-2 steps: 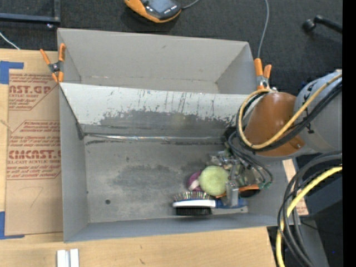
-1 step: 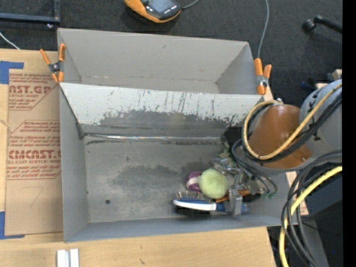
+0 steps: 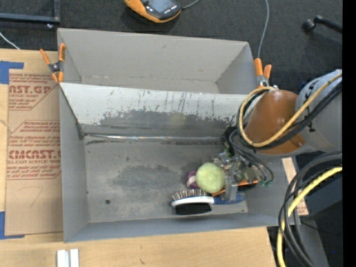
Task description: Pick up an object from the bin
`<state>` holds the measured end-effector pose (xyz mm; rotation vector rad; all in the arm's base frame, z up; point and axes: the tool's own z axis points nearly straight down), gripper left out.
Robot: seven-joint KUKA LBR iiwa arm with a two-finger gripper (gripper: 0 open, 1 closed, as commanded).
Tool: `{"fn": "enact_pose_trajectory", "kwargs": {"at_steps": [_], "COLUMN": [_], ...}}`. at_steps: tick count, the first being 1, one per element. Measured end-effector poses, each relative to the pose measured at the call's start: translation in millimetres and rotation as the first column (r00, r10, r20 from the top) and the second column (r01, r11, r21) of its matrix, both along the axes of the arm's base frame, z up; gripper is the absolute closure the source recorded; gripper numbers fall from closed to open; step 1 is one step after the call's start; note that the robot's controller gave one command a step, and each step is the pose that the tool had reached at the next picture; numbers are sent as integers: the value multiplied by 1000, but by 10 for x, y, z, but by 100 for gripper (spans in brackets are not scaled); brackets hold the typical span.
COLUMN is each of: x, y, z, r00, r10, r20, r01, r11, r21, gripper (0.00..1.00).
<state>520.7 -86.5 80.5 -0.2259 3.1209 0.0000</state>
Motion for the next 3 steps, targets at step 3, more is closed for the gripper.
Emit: {"fn": "enact_pose_trajectory", "kwargs": {"at_steps": [3], "x": [-7], "y": [4], "z": [182], "r00": [1000], "r10": [0], "r20": [2], "r01": [0], "r11": [1000], "r21": [0], "gripper": [100]}}
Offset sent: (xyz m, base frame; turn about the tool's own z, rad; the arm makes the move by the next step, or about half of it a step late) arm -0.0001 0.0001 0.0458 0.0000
